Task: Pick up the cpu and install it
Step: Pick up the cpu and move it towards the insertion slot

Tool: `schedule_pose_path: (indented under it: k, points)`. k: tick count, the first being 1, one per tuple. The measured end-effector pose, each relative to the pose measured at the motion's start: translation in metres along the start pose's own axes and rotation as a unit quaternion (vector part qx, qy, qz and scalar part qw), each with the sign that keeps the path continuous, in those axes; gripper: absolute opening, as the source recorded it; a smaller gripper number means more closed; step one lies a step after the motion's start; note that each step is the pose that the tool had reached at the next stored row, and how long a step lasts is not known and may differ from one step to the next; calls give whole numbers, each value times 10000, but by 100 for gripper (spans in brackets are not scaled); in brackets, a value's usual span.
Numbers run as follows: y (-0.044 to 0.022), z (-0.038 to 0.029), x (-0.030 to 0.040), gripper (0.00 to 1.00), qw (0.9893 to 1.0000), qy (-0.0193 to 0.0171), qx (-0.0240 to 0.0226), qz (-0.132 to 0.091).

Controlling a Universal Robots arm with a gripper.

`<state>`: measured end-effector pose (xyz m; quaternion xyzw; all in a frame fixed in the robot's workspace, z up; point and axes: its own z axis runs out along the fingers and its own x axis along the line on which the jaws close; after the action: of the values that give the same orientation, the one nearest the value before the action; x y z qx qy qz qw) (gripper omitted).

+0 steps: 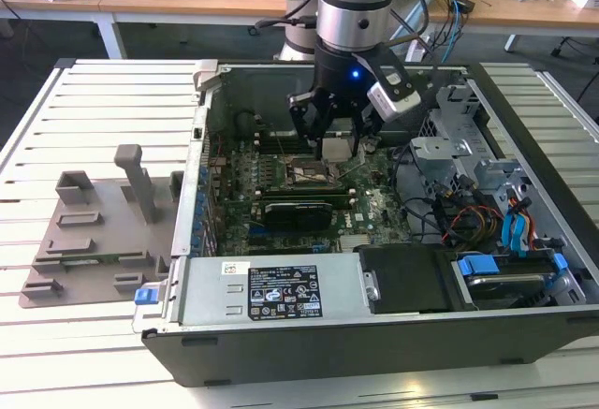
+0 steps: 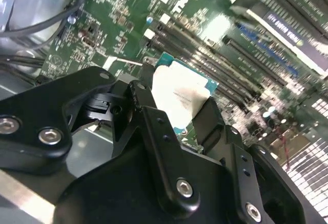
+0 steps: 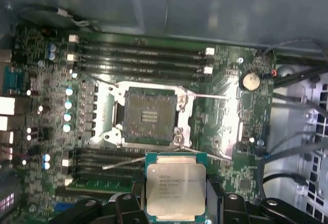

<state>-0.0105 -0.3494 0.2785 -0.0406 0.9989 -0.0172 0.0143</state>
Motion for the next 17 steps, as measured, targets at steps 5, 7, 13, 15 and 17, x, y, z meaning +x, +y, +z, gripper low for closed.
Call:
schedule_pose_path:
  k: [5,7,13,15,17]
  points:
    - [86,16,-6,55,10000,0,0,0]
    - [120,25,-9,55,10000,0,1,0]
    - [122,25,-9,55,10000,0,0,0]
    - [122,25,-9,55,10000,0,0,0]
    - [123,25,-9,55,10000,0,0,0]
